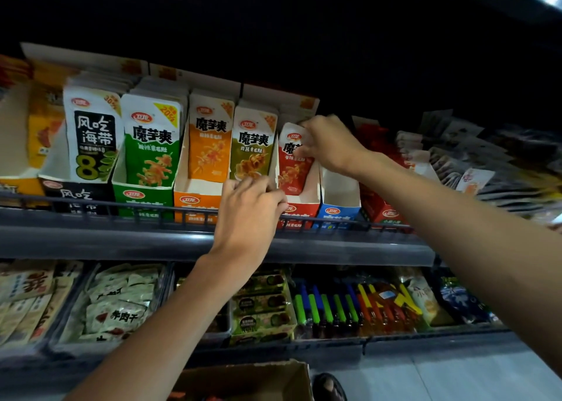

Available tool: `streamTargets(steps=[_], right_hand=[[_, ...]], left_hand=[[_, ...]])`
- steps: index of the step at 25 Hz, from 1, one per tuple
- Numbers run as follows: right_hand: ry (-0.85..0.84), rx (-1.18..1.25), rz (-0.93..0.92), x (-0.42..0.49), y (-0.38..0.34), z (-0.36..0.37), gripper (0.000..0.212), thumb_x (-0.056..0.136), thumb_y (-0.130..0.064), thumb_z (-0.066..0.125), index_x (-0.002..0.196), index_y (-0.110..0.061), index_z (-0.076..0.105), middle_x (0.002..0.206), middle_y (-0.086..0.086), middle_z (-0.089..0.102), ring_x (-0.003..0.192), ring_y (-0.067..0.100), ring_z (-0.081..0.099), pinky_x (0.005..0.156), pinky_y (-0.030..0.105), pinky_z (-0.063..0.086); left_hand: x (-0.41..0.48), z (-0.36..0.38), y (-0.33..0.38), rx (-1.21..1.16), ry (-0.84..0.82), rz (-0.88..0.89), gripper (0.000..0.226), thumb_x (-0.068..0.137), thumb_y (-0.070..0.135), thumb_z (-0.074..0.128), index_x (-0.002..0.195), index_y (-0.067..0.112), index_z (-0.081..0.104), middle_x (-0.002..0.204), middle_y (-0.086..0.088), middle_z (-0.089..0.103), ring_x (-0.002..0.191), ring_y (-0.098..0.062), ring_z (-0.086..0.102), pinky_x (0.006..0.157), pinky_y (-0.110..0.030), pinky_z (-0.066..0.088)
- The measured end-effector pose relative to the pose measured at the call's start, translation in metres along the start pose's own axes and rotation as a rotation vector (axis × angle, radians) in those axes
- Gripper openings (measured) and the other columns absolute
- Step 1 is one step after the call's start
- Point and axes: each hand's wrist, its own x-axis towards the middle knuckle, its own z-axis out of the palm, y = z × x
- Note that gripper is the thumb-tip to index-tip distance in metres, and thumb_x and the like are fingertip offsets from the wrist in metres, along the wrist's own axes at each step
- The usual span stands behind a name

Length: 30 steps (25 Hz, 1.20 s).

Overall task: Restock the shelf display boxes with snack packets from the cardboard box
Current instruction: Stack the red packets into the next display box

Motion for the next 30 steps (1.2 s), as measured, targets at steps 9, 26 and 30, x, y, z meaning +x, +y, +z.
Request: streamTargets(steps=[9,26,30], right_hand=[[0.253,-0.525,-0.122,-0.007,-0.003,0.014,0.09,0.068,-0.031,0.086,0.144,-0.019,0.038,0.139,0.013,0.051,0.126,0.034,0.05,0.104,0.045,0.038],[0.172,-0.571,0.004,0.005,-0.006,0.02,0.113,0.071,-0.038,0.083,0.155,-0.017,0.012,0.151,0.017,0.03,0.139,0.036,0.03,0.111,0.047,0.028],[0.22,-0.608,-0.019,-0.001,-0.006,0.025,0.099,0.075,-0.037,0.08,0.152,-0.018,0.022,0.148,0.016,0.035,0.135,0.035,0.036,0.107,0.046,0.032]], left_hand=[[0.0,0.001,0.001,0.007,0.01,0.0,0.015,0.092,0.033,0.061,0.097,0.025,0.074,0.106,0.002,0.066,0.099,-0.02,0.057,0.086,-0.038,0.036],[-0.002,-0.001,0.001,0.027,-0.012,0.008,0.016,0.092,0.031,0.061,0.101,0.024,0.072,0.107,0.001,0.065,0.102,-0.021,0.056,0.088,-0.038,0.035],[-0.003,-0.003,0.002,0.019,-0.034,0.004,0.02,0.095,0.032,0.057,0.108,0.026,0.07,0.113,0.002,0.062,0.108,-0.02,0.054,0.092,-0.038,0.034]])
